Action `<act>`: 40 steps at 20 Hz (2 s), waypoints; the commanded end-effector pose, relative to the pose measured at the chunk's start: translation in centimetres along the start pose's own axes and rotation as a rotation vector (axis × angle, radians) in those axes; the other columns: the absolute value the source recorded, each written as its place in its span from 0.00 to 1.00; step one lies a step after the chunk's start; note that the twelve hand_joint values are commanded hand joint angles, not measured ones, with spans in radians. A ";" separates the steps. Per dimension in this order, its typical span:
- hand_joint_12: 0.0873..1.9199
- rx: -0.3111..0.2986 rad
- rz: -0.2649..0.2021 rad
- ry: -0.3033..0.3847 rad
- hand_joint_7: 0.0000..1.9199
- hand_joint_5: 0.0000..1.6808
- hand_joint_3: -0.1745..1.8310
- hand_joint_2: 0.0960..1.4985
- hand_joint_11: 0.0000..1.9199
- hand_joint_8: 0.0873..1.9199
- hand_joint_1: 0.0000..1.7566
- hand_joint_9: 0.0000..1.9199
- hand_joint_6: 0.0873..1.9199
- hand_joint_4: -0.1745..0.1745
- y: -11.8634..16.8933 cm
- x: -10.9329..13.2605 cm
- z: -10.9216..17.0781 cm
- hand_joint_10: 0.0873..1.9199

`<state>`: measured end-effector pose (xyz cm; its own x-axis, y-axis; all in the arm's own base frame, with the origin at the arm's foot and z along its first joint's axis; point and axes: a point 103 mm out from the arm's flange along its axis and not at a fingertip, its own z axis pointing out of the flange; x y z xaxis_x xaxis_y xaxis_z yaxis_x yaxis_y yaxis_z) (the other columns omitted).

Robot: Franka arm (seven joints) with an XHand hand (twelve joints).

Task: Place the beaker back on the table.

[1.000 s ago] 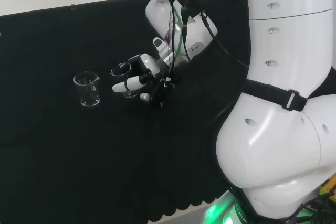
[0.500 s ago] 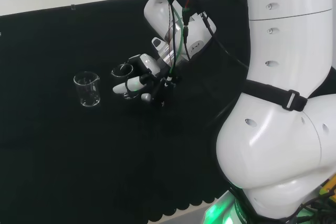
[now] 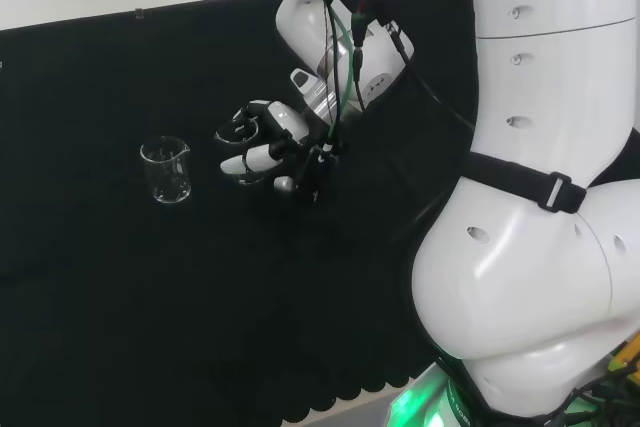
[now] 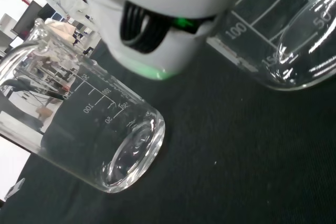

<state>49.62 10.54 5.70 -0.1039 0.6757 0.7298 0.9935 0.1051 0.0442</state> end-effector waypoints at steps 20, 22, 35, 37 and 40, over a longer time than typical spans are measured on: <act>0.64 0.041 0.002 -0.026 0.46 0.23 0.00 0.57 0.14 0.00 0.67 0.46 0.24 0.37 -1.0 -0.4 -1.0 0.00; 0.64 0.057 0.004 -0.013 0.45 0.22 0.00 0.57 0.13 0.00 0.66 0.45 0.23 0.36 -1.0 -0.6 -1.2 0.00; 0.55 0.124 0.027 -0.010 0.25 0.19 0.00 0.56 0.00 0.00 0.59 0.28 0.05 0.34 -1.2 -1.3 -1.1 0.00; 0.54 0.117 0.027 -0.014 0.25 0.19 0.00 0.56 0.00 0.00 0.58 0.27 0.04 0.34 -1.3 -1.2 -1.2 0.00; 0.54 0.116 0.026 -0.022 0.25 0.19 0.00 0.56 0.00 0.00 0.58 0.27 0.04 0.34 -1.3 -1.1 -1.1 0.00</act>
<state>48.57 8.70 5.66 -0.0783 0.6888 0.7207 0.9835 0.1714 -0.0570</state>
